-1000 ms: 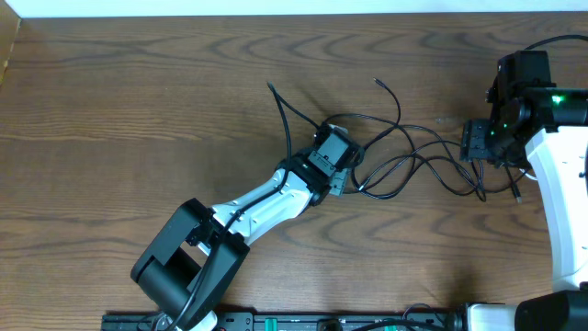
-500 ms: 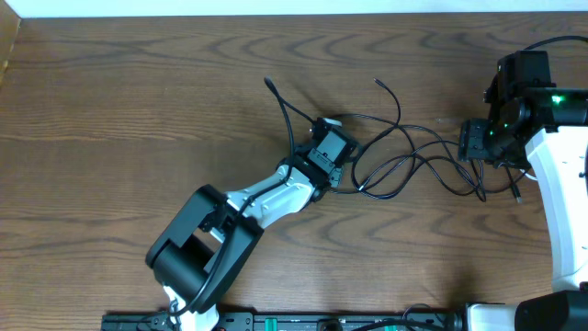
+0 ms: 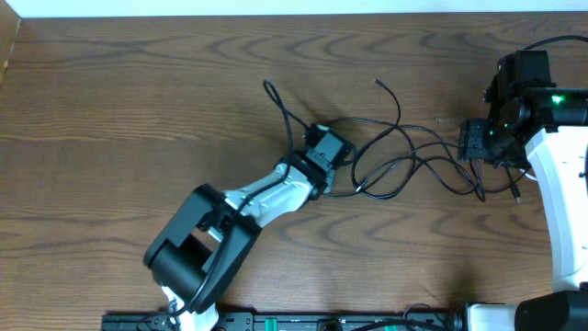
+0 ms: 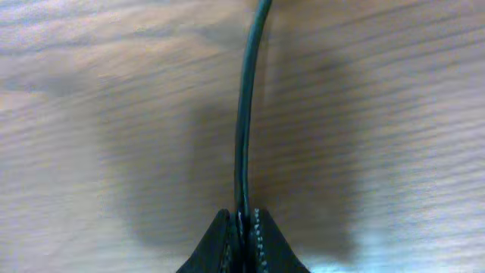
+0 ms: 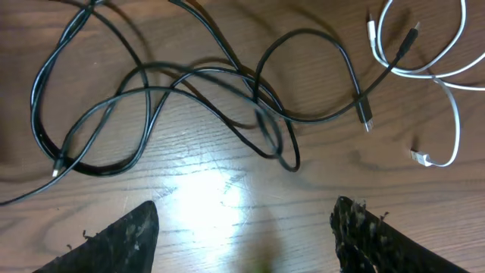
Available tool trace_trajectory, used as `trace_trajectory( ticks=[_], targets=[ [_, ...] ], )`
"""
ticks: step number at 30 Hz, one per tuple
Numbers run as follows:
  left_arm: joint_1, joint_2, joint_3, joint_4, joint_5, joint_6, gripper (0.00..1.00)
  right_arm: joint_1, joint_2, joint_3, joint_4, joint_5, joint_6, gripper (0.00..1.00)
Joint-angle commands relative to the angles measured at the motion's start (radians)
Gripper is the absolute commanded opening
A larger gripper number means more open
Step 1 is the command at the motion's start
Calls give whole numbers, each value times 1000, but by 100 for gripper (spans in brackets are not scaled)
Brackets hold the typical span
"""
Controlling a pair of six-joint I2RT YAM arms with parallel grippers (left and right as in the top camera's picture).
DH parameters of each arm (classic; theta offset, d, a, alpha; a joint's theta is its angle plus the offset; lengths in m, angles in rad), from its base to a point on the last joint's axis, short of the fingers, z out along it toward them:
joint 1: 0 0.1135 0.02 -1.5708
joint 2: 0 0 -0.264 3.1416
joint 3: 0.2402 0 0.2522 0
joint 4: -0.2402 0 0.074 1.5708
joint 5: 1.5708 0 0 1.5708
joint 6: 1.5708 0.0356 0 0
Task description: Untangle cables
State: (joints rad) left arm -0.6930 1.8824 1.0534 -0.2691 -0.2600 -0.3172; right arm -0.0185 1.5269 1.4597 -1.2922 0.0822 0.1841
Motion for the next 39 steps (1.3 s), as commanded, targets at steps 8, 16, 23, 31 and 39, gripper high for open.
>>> trace_trajectory(
  ticks=[8, 16, 23, 31, 39],
  targets=[
    [536, -523, 0, -185, 72, -53, 7, -2, -2, 10, 8, -3, 17, 74],
    [721, -574, -1, -180, 353, -141, 7, 0, -2, 10, 11, -95, 12, 78],
    [700, -553, 0, -217, 434, -140, 7, 47, -2, -11, 64, -445, -258, 83],
    [700, -553, 0, -305, 597, -18, 7, 145, -2, -150, 379, -444, -241, 83],
    [700, -553, -1, -489, 551, -8, 7, 251, 10, -322, 903, -443, -179, 78]
  ],
)
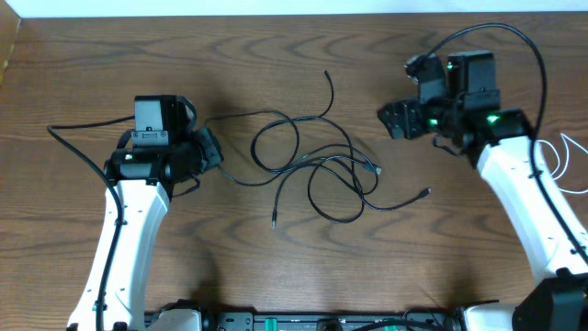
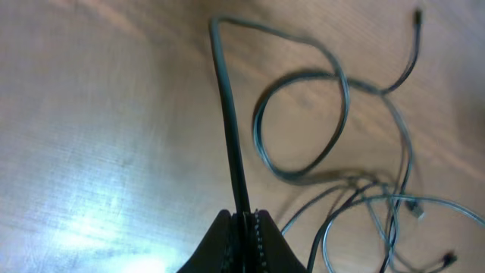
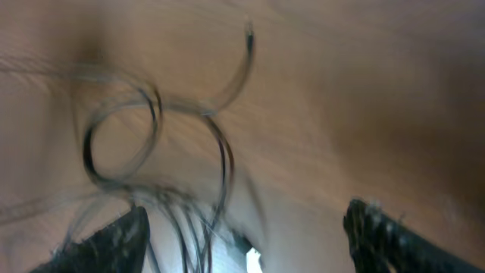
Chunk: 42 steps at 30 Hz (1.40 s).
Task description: Untangle cables
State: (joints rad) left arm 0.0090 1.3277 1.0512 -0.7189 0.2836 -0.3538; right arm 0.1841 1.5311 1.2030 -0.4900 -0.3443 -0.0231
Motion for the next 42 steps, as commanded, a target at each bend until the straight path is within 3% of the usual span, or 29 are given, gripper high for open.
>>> trace_trajectory(
  ticks=[1, 5, 7, 9, 11, 17, 28, 36, 39, 40, 42],
  targets=[
    [-2, 2, 1, -55, 7, 31, 7, 59, 10, -79, 133, -13, 31, 77],
    [-2, 2, 0, -154, -21, 32, 7, 117, 78, -128, 253, 64, 121, 76],
    [-2, 2, 0, -182, -50, 32, 7, 132, 134, -124, 270, 65, 186, 70],
    [-2, 2, 0, -201, -89, 32, 7, 138, 179, -105, 260, 64, 244, 64],
    [-2, 2, 0, -209, -102, 33, 7, 140, 225, -51, 201, 56, 278, 65],
    [-2, 2, 0, -204, -102, 33, 7, 179, 385, 283, -140, 93, 216, 65],
    [-2, 2, 0, -204, -102, 33, 7, 288, 591, 322, -153, 236, 156, 64],
    [-2, 2, 0, -204, -102, 32, 7, 317, 615, 320, -157, 380, 156, 66],
    [-2, 2, 0, -208, -101, 32, 7, 317, 615, 317, -175, 379, 157, 52],
    [-2, 2, 0, -209, -101, 32, 7, 318, 615, 315, -188, 378, 164, 40],
    [-2, 2, 0, -208, -101, 32, 7, 318, 615, 311, -210, 378, 169, 30]
  ],
)
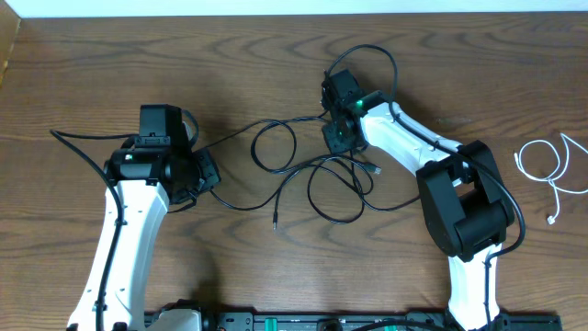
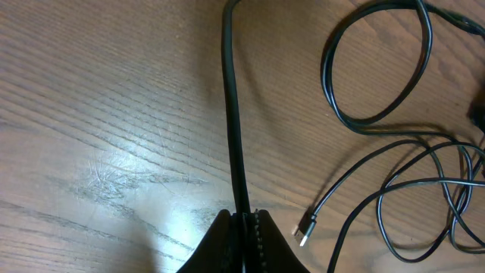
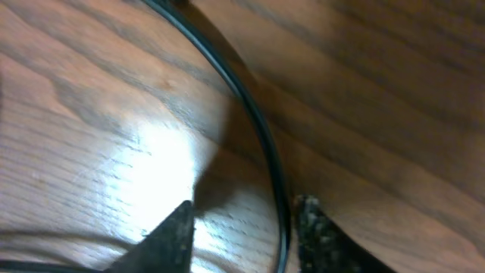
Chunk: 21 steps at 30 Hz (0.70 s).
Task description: Untangle cables
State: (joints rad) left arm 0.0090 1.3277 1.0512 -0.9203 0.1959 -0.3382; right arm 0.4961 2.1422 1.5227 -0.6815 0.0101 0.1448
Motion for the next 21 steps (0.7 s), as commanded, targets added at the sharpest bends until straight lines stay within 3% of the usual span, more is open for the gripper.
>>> trace_trajectory(
  ticks=[1, 2, 3, 4, 9, 14, 17, 21],
  targets=[
    [-2, 2, 0, -7, -14, 17, 7, 6, 4, -13, -28, 21, 2, 27],
    [-2, 2, 0, -7, -14, 17, 7, 6, 4, -14, -39, 21, 13, 22],
    [-2, 2, 0, -7, -14, 17, 7, 3, 4, -14, -45, 21, 19, 5],
    [-2, 2, 0, -7, -14, 17, 7, 0, 4, -14, -46, 21, 19, 1],
    [-2, 2, 0, -6, -39, 17, 7, -41, -17, 22, -102, 37, 21, 1],
    [0, 2, 0, 2, -230, 15, 7, -180, -121, 117, -257, 237, 100, 1],
    [38, 2, 0, 9, -339, -86, 7, -291, -198, 127, -324, 398, 132, 1],
    [122, 2, 0, 29, -351, -185, 7, -457, -272, 127, -368, 458, 158, 1]
  ],
)
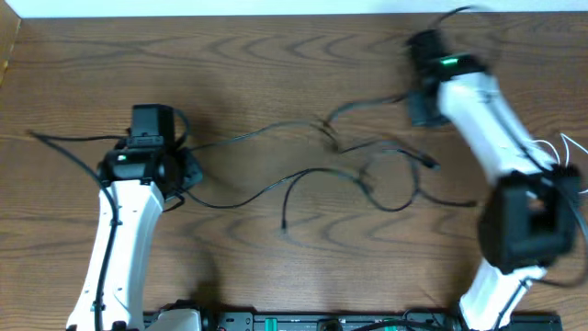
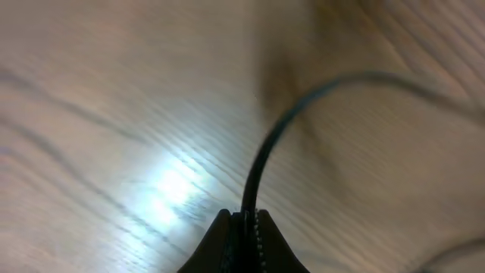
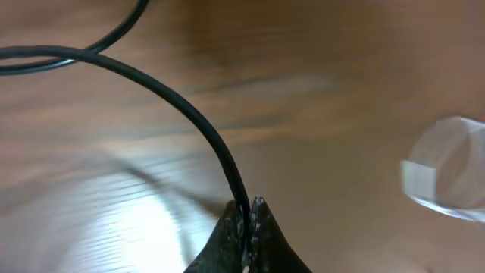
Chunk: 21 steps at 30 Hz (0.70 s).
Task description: Untangle cables
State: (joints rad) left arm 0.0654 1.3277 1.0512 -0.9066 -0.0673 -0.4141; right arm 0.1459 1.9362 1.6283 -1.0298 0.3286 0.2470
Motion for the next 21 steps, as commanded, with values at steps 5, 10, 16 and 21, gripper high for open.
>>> trace_trajectory(
  ticks=[5, 10, 16, 21],
  targets=[
    [187, 2, 0, 111, -87, -194, 8, -293, -117, 22, -36, 97, 90, 1],
    [312, 2, 0, 252, -85, -246, 7, -412, -136, 22, -36, 67, 120, 1],
    [455, 2, 1, 343, -12, -303, 7, -463, -136, 22, -33, 53, 153, 1],
    [522, 2, 1, 372, -11, -306, 8, -487, -136, 22, -34, 40, 205, 1]
  ],
)
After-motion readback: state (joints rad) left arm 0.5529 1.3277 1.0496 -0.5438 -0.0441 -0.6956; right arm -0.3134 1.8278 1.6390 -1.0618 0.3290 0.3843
